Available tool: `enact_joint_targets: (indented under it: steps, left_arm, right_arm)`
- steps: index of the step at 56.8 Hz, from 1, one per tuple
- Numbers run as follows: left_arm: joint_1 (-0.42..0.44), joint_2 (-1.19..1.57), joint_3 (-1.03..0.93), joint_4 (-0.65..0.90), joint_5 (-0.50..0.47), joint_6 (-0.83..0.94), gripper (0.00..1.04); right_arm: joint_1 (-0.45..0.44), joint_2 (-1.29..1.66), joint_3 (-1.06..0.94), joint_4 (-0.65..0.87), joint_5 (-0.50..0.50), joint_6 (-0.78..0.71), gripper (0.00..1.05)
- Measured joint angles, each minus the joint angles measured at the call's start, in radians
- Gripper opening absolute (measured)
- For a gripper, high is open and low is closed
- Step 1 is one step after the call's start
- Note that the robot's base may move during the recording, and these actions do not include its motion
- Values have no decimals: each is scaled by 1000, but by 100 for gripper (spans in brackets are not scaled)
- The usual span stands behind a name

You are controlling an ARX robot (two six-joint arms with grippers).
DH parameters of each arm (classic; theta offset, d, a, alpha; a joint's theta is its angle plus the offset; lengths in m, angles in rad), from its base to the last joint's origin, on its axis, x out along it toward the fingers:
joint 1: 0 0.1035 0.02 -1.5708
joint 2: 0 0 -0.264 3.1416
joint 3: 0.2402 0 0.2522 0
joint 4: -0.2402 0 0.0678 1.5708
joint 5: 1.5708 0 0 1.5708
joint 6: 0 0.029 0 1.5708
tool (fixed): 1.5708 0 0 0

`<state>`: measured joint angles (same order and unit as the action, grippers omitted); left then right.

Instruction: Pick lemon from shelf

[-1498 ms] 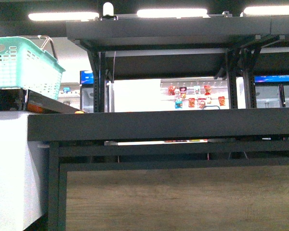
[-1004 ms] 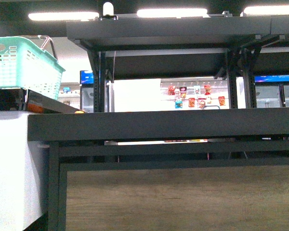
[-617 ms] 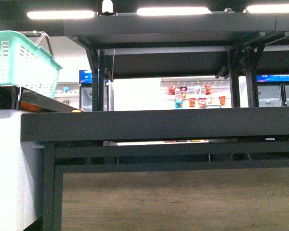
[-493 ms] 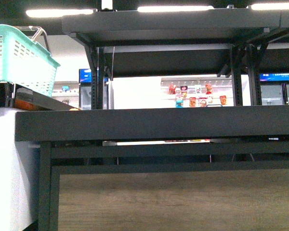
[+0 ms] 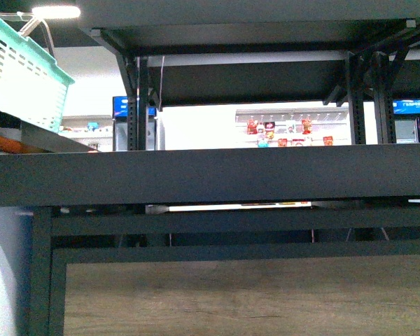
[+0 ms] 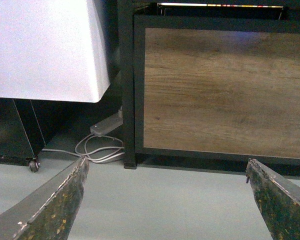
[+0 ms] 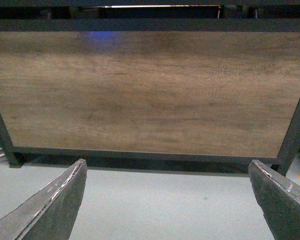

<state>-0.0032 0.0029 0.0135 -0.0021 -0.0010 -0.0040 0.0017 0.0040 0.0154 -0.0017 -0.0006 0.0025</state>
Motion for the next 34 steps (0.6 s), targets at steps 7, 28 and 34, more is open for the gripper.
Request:
enact_joint_targets:
  steps: [7, 28, 34]
  left_arm:
    - [0, 0, 0, 0, 1, 0, 97]
    - [0, 0, 0, 0, 1, 0, 97]
    - [0, 0, 0, 0, 1, 0, 97]
  right_arm:
    - [0, 0, 0, 0, 0, 0, 97]
    - [0, 0, 0, 0, 0, 0, 97]
    - [0, 0, 0, 0, 0, 0, 97]
